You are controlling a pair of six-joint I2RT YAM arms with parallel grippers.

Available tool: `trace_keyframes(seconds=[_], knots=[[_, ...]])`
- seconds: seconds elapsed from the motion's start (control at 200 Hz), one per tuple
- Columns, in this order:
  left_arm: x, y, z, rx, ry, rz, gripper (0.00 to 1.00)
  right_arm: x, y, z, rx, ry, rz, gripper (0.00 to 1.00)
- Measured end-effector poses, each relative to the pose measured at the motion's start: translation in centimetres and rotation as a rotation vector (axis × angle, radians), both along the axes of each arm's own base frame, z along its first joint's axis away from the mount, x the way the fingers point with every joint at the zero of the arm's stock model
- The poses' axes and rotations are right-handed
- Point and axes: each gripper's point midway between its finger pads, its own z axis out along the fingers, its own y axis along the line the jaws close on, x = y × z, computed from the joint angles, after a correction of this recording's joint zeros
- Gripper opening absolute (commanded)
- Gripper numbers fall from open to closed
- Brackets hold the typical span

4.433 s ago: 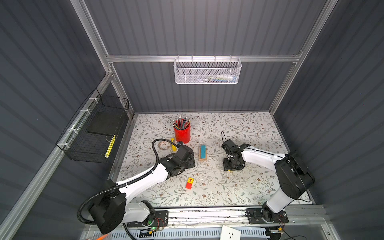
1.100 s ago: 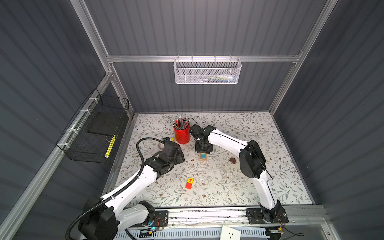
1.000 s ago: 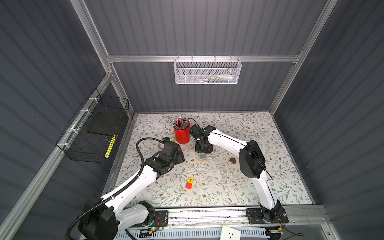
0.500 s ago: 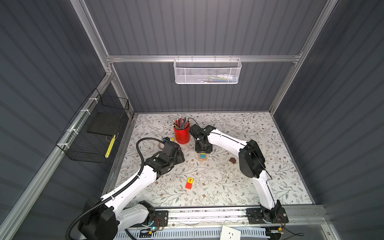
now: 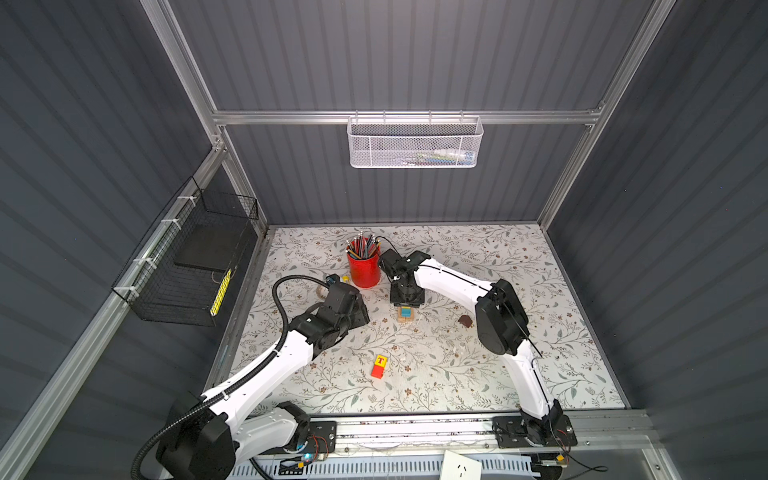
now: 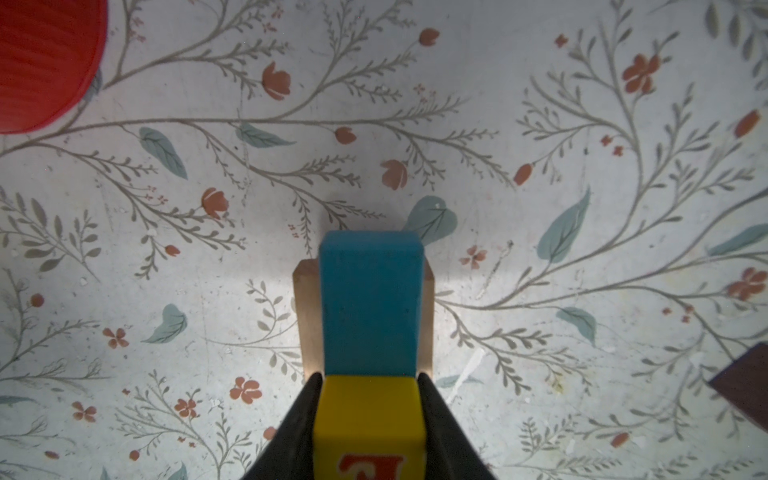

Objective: Build the wood block tower

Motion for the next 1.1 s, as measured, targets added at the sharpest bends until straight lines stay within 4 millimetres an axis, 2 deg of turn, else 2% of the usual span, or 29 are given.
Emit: trace_keyframes(seconds=[0.2, 0.405, 0.746, 0.856, 0.991, 1.101], knots=[[0.0, 0.0, 0.0, -0.001, 0.001, -0.001, 0.66, 0.0, 0.0, 0.0, 0.003, 0.003, 0.0, 0.51], [-0.5, 0.1, -0.4, 0.006, 0.025, -0.009, 0.66, -0.7, -0.6, 0.8, 0.012, -0.004, 0.007, 0.65], [-2.6, -0.2, -1.6, 0.029, 0.129, -0.07, 0.72, -4.0, -3.8, 7.8, 0.153, -0.14, 0.068, 0.84], [-3.6, -1.5, -1.9, 0.063, 0.161, -0.131, 0.75, -5.3, -5.2, 8.5, 0.19, -0.174, 0.1, 0.91], [-5.0, -4.0, -2.9, 0.116, 0.208, -0.228, 0.78, -7.1, -6.8, 8.0, 0.227, -0.183, 0.142, 0.99], [-6.0, -5.1, -4.2, 0.152, 0.248, -0.279, 0.78, -8.4, -7.7, 7.4, 0.25, -0.192, 0.174, 0.99]])
